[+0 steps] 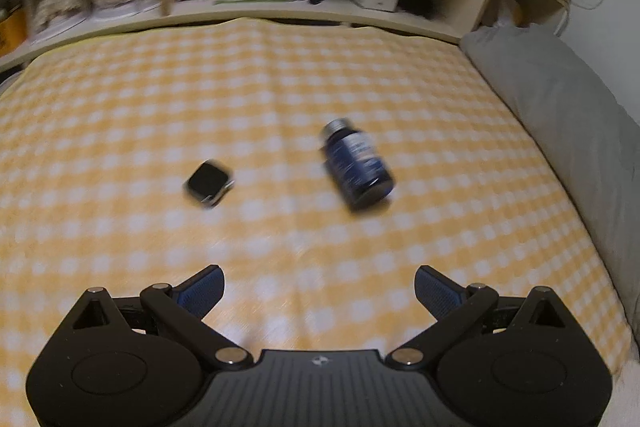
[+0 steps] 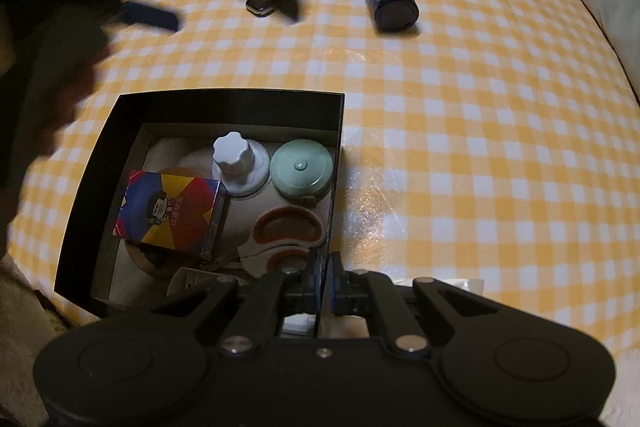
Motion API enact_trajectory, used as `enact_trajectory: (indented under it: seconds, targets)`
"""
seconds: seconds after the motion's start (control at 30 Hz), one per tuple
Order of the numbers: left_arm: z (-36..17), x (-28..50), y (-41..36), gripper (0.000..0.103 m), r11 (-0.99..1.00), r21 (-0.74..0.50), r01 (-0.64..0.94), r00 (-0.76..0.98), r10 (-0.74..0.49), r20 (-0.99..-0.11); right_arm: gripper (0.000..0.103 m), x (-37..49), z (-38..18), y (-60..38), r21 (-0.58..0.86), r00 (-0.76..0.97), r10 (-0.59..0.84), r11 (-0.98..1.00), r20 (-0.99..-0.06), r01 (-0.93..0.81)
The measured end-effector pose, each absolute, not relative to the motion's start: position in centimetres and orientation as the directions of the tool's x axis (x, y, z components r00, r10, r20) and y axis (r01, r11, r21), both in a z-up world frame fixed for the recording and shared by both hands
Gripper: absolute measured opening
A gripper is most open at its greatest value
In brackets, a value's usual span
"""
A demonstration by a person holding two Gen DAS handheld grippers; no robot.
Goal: Organize rigid objects
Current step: 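Move the left tool to the dark blue pill bottle, then close the left tool around the pill bottle and lift it, then carry the pill bottle into the black box and lay it down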
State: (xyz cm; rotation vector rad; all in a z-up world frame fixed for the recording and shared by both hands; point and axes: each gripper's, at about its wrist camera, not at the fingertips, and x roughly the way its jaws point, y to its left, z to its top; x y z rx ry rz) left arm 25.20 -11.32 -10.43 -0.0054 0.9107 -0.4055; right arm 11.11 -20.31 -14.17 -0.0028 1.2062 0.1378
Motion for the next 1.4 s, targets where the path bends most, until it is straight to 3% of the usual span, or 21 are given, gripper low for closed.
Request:
enact_trajectory:
  seconds: [0.2, 0.43, 0.7, 0.83, 0.9, 0.97, 1.23, 1.4]
  targets:
    - [-11.8, 27.7, -15.8, 0.101, 0.922, -0.177, 0.345, 0.55, -0.351, -0.758, 0.004, 11.1, -14.2, -20.1, 0.061, 0.35, 0.099, 0.991, -0.932, -0.12]
    - [-14.5, 32.5, -16.9, 0.099, 0.937, -0.313, 0.154, 0.544, -0.345, -0.765, 0.005, 11.0, -14.0, -20.1, 0.062, 0.348, 0.101, 0.99, -0.932, -0.124]
    - [-16.1, 37.1, -18.1, 0.091, 0.945, -0.32, 0.066, 0.58, -0.297, -0.758, 0.005, 10.9, -14.3, -19.6, 0.054, 0.348, 0.097, 0.99, -0.932, -0.131]
    - [-16.8, 38.6, -19.0, 0.08, 0.951, -0.298, 0.082, 0.572, -0.29, -0.768, 0.005, 11.0, -14.2, -19.8, 0.058, 0.345, 0.1, 0.99, -0.933, -0.129]
    - [-17.2, 39.0, -19.2, 0.071, 0.949, -0.3, 0.093, 0.56, -0.299, -0.773, 0.005, 11.0, -14.1, -19.8, 0.057, 0.345, 0.1, 0.99, -0.933, -0.131]
    - [-17.4, 39.0, -19.5, 0.055, 0.937, -0.321, 0.136, 0.548, -0.341, -0.764, 0.005, 11.0, -14.1, -19.9, 0.062, 0.345, 0.103, 0.99, -0.933, -0.129]
    - [-16.9, 37.6, -18.4, 0.054, 0.925, -0.336, 0.175, 0.514, -0.377, -0.771, 0.005, 11.0, -14.2, -20.2, 0.071, 0.344, 0.111, 0.989, -0.933, -0.127]
    - [-13.8, 35.4, -15.4, 0.053, 0.916, -0.334, 0.224, 0.532, -0.402, -0.745, 0.005, 10.9, -14.1, -20.2, 0.072, 0.345, 0.111, 0.989, -0.932, -0.126]
